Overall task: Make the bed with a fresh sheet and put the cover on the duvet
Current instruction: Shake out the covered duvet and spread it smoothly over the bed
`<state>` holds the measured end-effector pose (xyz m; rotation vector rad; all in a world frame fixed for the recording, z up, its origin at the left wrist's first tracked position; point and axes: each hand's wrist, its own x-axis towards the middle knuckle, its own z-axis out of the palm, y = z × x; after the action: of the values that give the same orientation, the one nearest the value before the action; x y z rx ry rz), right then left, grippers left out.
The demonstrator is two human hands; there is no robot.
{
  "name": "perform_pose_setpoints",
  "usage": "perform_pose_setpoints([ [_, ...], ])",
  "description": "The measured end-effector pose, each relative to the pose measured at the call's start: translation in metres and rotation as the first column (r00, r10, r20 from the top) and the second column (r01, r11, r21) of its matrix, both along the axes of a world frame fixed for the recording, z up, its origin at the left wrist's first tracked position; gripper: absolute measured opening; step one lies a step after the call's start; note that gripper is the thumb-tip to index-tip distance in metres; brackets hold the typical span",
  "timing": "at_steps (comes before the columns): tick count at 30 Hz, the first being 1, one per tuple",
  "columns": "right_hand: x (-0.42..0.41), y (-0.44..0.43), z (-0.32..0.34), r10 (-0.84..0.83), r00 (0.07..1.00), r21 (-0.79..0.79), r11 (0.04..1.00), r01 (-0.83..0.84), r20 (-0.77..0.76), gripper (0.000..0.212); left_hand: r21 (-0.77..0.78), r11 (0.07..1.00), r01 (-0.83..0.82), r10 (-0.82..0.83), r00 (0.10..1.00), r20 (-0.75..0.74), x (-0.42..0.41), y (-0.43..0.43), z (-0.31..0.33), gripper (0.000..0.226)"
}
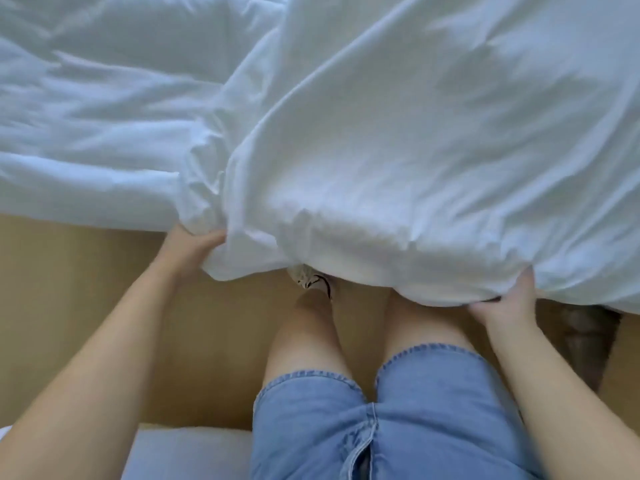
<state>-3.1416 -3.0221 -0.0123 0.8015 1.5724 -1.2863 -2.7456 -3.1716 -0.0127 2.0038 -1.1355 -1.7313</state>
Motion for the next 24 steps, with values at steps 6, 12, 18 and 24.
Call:
perform_pose_setpoints([
  [6, 0.172, -0.098, -0.023, 0.115, 0.919, -0.105, 0.991, -0.081, 0.378, 0.073, 0.093, 0.993, 0.074, -0.069, 0.996, -0.051, -0.048, 0.002, -0.017, 0.044],
  [12, 0.206, -0.169, -0.034, -0.006, 0.948, -0.018, 1.000, 0.012, 0.319, 0.052, 0.068, 0.995, 0.070, -0.066, 0.996, -0.058, -0.015, -0.017, -0.016, 0.044],
  [18, 0.182, -0.191, -0.030, -0.005, 0.987, 0.085, 0.996, -0.009, 0.158, 0.048, 0.023, 0.998, 0.065, -0.063, 0.995, -0.084, 0.030, -0.077, -0.006, 0.059],
  [24, 0.172, -0.208, -0.003, 0.102, 0.993, 0.116, 0.987, -0.108, 0.052, 0.038, 0.035, 0.999, 0.031, -0.026, 0.992, -0.124, 0.081, -0.106, 0.004, 0.033],
])
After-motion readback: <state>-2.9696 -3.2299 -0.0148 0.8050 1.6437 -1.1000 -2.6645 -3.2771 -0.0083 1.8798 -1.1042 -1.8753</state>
